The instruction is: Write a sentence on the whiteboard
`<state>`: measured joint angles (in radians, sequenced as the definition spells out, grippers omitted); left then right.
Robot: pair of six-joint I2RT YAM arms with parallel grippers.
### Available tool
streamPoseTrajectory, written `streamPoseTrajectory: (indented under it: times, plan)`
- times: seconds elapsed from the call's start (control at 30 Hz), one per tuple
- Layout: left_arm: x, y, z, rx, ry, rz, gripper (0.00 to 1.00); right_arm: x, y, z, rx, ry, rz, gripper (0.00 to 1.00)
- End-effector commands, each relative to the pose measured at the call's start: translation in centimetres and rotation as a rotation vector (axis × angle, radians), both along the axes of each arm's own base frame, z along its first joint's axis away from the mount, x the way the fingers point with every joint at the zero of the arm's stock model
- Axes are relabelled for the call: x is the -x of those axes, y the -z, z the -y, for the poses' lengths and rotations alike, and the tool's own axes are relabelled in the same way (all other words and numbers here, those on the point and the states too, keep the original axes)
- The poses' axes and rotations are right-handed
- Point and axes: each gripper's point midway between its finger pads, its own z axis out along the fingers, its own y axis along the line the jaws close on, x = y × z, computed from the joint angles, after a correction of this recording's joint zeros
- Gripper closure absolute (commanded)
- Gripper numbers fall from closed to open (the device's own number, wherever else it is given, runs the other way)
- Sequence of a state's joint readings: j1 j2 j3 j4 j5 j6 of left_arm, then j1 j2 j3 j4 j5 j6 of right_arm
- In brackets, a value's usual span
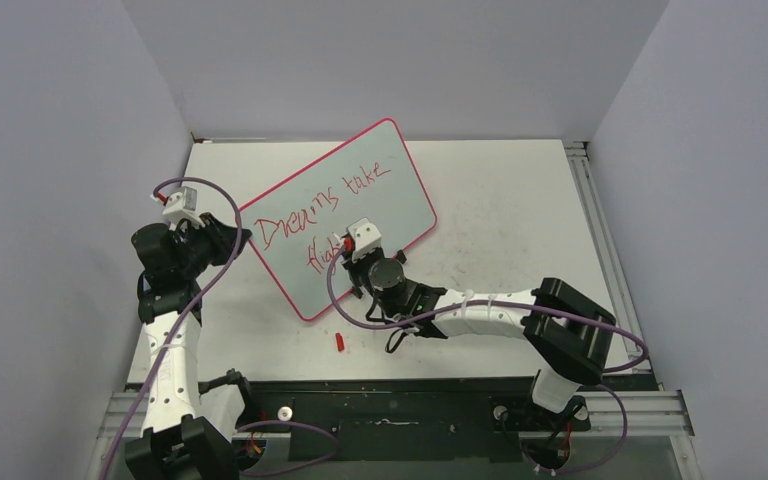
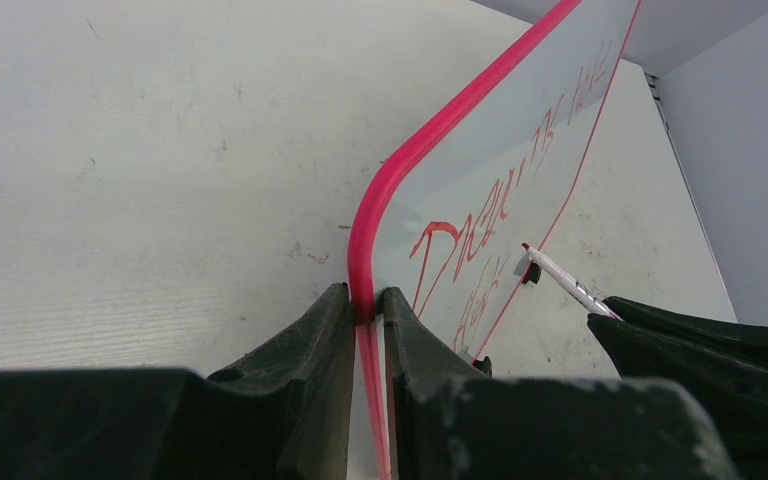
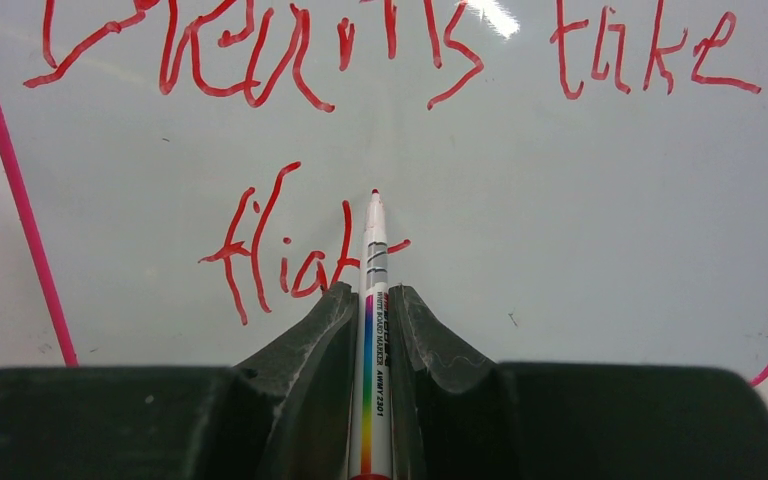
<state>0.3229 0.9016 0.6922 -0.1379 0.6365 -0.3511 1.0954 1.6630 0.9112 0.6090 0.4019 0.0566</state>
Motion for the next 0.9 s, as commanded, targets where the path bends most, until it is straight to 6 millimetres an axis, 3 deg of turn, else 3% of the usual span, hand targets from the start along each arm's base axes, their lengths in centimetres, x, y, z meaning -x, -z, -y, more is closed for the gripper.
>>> streamPoseTrajectory:
  times: [0.0,0.47,0.87]
  plan:
    - [0.2,-0.6,1.0,-0.004,0.055,0.019,0.87,-1.3,-1.8,-0.4,-0.056,0.027,0.033,0.95]
    - [0.2,-0.5,1.0,-0.005,0.052,0.019,0.87,-1.1,0.6,0.0,-0.021,0.030,-0.014,0.95]
    - [0.2,-0.6,1.0,-0.006,0.052,0.022,0.87,0.8,3.3,1.2,0.012,0.038,-0.072,0.95]
